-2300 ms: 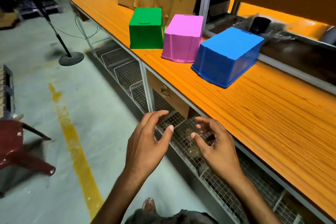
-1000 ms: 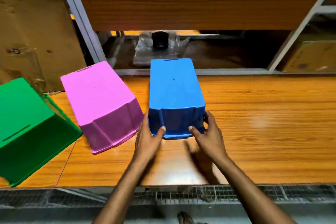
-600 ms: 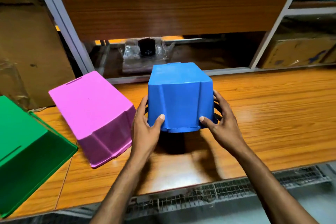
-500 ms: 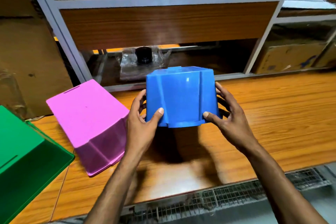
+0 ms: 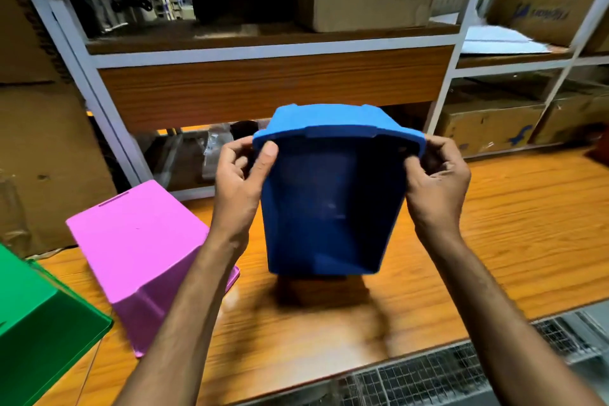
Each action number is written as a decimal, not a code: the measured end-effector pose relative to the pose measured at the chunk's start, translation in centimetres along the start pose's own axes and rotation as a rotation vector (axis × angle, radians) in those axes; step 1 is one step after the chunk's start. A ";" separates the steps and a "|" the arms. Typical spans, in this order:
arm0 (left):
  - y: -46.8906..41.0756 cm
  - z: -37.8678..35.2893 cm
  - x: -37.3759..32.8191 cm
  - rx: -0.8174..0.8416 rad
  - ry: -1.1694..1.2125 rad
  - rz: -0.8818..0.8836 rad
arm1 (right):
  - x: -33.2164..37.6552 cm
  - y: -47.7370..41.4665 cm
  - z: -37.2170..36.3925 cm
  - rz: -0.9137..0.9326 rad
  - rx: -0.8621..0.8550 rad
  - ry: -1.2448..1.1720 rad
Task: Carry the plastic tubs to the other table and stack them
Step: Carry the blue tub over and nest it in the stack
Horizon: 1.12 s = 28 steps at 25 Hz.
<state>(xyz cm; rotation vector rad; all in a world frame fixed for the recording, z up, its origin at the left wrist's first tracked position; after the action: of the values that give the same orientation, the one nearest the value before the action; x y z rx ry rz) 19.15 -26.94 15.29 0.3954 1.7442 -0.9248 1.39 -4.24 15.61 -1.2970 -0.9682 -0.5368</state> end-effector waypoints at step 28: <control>3.6 0.7 8.9 -0.212 -0.517 0.087 | -2.4 5.1 2.2 -0.401 0.529 -0.078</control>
<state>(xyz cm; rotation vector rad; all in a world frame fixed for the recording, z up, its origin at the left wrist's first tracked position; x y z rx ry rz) 18.64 -26.67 5.63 0.0788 1.3194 -0.6934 3.61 -1.42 10.77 -0.6556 -1.3403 -0.4899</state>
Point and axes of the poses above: each hand's wrist, its own y-axis away from the middle knuckle, its own z-axis out of the back of the hand, x = y × z, the point moved 5 cm from there along -y, towards the middle knuckle, and after that the axes turned 8 degrees about x, right-handed, at the moved point
